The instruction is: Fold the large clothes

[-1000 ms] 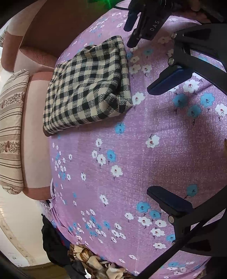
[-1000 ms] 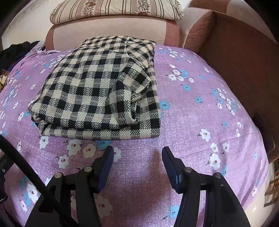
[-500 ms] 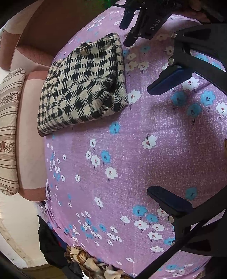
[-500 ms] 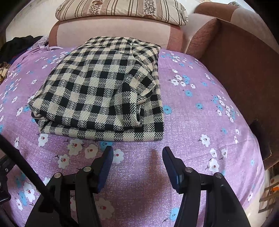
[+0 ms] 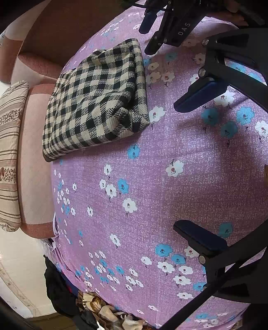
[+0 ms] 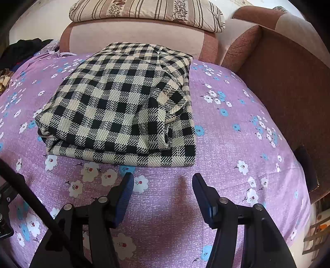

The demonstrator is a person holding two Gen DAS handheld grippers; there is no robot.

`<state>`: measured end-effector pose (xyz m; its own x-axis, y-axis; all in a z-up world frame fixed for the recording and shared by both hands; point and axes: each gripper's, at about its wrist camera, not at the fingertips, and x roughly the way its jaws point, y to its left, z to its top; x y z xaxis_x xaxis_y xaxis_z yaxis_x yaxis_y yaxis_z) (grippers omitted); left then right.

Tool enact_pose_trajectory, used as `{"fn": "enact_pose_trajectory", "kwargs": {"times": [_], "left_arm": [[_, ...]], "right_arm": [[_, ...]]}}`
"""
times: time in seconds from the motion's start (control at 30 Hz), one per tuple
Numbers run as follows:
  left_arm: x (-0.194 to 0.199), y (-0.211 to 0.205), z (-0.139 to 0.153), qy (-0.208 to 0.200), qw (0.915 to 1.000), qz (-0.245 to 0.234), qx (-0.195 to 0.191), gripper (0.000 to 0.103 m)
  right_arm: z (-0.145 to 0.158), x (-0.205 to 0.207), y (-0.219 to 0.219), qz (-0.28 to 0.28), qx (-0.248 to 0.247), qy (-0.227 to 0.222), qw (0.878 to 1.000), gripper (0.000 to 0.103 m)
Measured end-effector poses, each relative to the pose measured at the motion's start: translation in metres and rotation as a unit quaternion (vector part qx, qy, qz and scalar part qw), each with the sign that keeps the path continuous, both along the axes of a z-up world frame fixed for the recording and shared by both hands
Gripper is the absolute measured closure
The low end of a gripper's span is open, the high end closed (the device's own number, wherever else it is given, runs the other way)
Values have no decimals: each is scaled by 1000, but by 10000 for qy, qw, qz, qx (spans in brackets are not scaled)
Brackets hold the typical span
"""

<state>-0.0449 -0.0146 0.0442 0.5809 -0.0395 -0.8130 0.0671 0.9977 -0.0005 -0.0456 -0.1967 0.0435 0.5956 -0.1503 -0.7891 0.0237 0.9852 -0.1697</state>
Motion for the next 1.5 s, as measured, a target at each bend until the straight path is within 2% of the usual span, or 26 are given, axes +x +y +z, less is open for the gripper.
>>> {"fn": "enact_pose_trajectory", "kwargs": {"times": [1.5], "left_arm": [[6,3,-12,251,9996,-1,-135,0]], "right_arm": [[0,-4,14,88,-209,-57,9997,36]]}}
